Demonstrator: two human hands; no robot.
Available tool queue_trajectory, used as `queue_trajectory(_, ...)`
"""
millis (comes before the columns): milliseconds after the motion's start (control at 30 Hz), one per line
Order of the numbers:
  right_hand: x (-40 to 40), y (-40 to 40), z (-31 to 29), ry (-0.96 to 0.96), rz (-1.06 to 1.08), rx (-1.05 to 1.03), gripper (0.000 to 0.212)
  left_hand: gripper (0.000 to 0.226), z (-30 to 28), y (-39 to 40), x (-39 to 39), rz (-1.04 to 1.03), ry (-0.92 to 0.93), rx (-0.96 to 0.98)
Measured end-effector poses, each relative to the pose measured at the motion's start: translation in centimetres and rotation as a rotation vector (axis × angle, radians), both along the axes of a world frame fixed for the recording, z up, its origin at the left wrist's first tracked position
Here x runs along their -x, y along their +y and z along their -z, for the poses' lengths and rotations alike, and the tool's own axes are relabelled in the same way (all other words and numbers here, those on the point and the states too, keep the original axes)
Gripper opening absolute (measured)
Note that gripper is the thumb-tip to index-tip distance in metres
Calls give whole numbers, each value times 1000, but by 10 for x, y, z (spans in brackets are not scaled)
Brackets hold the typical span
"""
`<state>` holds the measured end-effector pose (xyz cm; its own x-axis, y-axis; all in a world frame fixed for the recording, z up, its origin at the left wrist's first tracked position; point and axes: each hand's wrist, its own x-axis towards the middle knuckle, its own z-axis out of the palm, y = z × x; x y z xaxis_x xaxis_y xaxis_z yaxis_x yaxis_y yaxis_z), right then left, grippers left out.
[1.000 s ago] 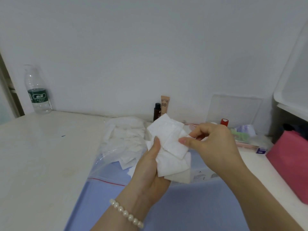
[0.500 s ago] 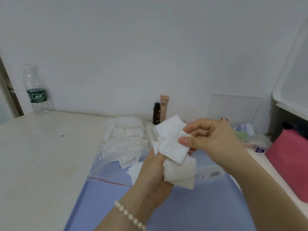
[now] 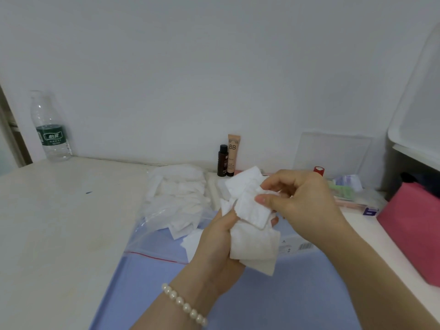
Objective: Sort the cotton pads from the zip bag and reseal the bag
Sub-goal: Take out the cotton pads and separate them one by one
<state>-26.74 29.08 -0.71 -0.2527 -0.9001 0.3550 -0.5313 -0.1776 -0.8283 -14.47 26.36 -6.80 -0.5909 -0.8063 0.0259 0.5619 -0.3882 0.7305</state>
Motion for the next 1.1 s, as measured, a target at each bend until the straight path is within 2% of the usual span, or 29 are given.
queue_trajectory(67,0,1,1,165,38,22,19,44,-1,0,-1,-4,-12,-6)
queue_trajectory(133,0,1,2,344,66,31,25,47,-3,1,-1,-1,-15,-28)
queue_trajectory(200,1,-1,2,437,59,14,30,41,-5,1,-2,18,-7,-58)
queue_trajectory(333,3,0,0,389,31,-14,28,35,-5,0,-3,33,8,-113)
queue_trajectory(433,2,0,2,320,32,46,27,39,-7,2,-3,39,62,-141)
queue_trajectory(533,0,-1,5,382,8,133,33,44,-10,2,-4,49,158,-203)
queue_trajectory(633,0,-2,11,507,-30,263,27,44,-8,-2,-6,68,175,-257)
queue_trajectory(700,-1,-1,12,519,-59,316,20,42,-7,-6,-9,82,184,-308)
queue_trajectory(800,0,3,4,276,-71,118,29,42,-5,-8,-9,57,157,-328)
queue_trajectory(867,9,2,-4,-23,-97,25,24,39,-3,-10,-8,3,113,-288)
queue_trajectory(967,28,1,-11,-420,-40,-1,15,34,-1,-10,-6,-56,66,-217)
queue_trajectory(1033,36,1,-13,-563,-43,4,17,32,0,-9,-6,-67,48,-169)
queue_trajectory(1100,37,1,-13,-607,-65,-13,26,32,1,-8,-5,-49,34,-130)
